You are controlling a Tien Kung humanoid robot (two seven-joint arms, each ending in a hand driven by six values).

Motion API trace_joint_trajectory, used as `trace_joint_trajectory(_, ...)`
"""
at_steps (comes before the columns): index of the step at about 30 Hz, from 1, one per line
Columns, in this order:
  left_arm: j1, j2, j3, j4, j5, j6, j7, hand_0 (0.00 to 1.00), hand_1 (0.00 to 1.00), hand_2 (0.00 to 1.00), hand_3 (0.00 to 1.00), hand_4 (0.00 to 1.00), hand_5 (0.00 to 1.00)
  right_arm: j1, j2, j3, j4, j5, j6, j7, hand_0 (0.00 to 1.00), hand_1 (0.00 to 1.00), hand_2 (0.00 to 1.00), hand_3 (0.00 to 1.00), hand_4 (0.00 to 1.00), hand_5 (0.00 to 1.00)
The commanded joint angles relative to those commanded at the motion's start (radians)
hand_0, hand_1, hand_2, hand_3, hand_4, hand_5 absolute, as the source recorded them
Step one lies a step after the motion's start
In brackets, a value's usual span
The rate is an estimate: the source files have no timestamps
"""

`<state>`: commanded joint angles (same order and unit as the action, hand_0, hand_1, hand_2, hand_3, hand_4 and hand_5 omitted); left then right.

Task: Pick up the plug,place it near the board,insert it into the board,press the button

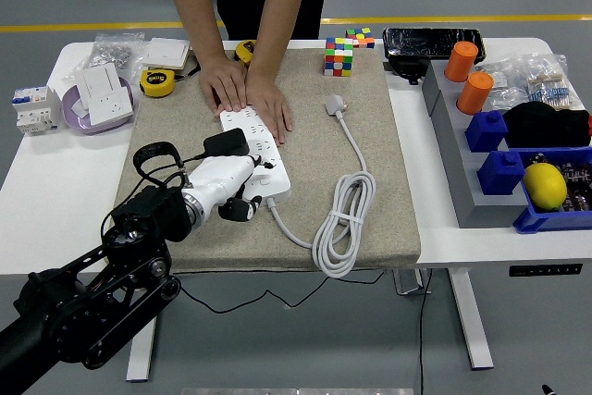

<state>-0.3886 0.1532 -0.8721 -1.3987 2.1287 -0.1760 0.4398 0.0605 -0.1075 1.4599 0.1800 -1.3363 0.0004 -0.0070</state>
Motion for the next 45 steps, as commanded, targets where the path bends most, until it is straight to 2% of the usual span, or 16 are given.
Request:
trace_joint_trajectory(10,0.002,-0.001,0.012,0.023,-0.016,-0.018,-0.001,0.164,0.038,0.150,0.877,0.494,0.042,-0.001,0.000,-0.002,0.000,-0.001,0.000,0.000,0.923,0.802,0.779,0.796,0.998,0.998)
trace_joint_trajectory(11,0.002,-0.001,0.012,0.022,-0.018,-0.017,-0.003,0.162,0.038,0.149,0.842,0.482,0.006,-0.002,0.000,-0.002,0.000,-0.001,0.000,0.000,0.924,0.801,0.779,0.796,0.998,0.998)
trace_joint_trajectory(16,0.002,-0.001,0.013,0.022,-0.021,-0.012,-0.011,0.162,0.038,0.149,0.842,0.482,0.006,-0.003,0.000,-0.003,0.000,-0.002,0.000,0.000,0.924,0.801,0.779,0.796,0.998,0.998)
trace_joint_trajectory(17,0.002,-0.001,0.013,0.022,-0.021,-0.013,-0.010,0.162,0.038,0.149,0.816,0.477,0.002,-0.003,0.000,-0.003,0.000,-0.002,0.000,0.000,0.923,0.800,0.779,0.796,0.998,0.998)
trace_joint_trajectory(22,0.000,0.004,0.018,0.024,-0.024,-0.034,-0.002,0.162,0.038,0.149,0.816,0.477,0.002,-0.003,-0.001,0.001,0.000,-0.004,-0.001,-0.001,0.923,0.800,0.779,0.796,0.998,0.998)
trace_joint_trajectory(23,-0.001,0.004,0.019,0.024,-0.025,-0.035,-0.002,0.161,0.037,0.148,0.742,0.469,0.002,-0.003,-0.001,0.001,0.000,-0.005,-0.001,-0.001,0.924,0.800,0.779,0.796,0.998,0.998)
trace_joint_trajectory(28,-0.005,0.004,0.014,0.032,-0.007,-0.031,0.000,0.161,0.037,0.148,0.742,0.469,0.002,-0.002,-0.001,-0.001,0.000,-0.002,-0.001,0.000,0.924,0.800,0.779,0.796,0.998,0.998)
trace_joint_trajectory(30,-0.005,0.004,0.014,0.033,-0.005,-0.031,0.001,0.162,0.035,0.148,0.774,0.469,0.002,-0.001,0.000,-0.002,0.000,-0.001,-0.001,0.001,0.924,0.800,0.779,0.796,0.998,0.998)
trace_joint_trajectory(40,-0.007,0.003,0.017,0.047,0.001,-0.080,0.030,0.162,0.035,0.148,0.764,0.468,0.002,-0.001,-0.001,0.002,0.000,-0.002,-0.001,0.000,0.926,0.800,0.779,0.796,0.998,0.998)
trace_joint_trajectory(41,-0.007,0.003,0.017,0.047,0.002,-0.079,0.029,0.162,0.035,0.148,0.735,0.463,0.002,0.000,-0.001,0.001,0.000,-0.002,-0.001,0.000,0.924,0.800,0.779,0.796,0.998,0.998)
trace_joint_trajectory(45,-0.006,0.004,0.010,0.038,0.011,-0.061,0.019,0.162,0.035,0.148,0.735,0.463,0.002,0.001,0.000,0.001,0.000,0.001,-0.001,0.001,0.924,0.800,0.779,0.796,0.998,0.998)
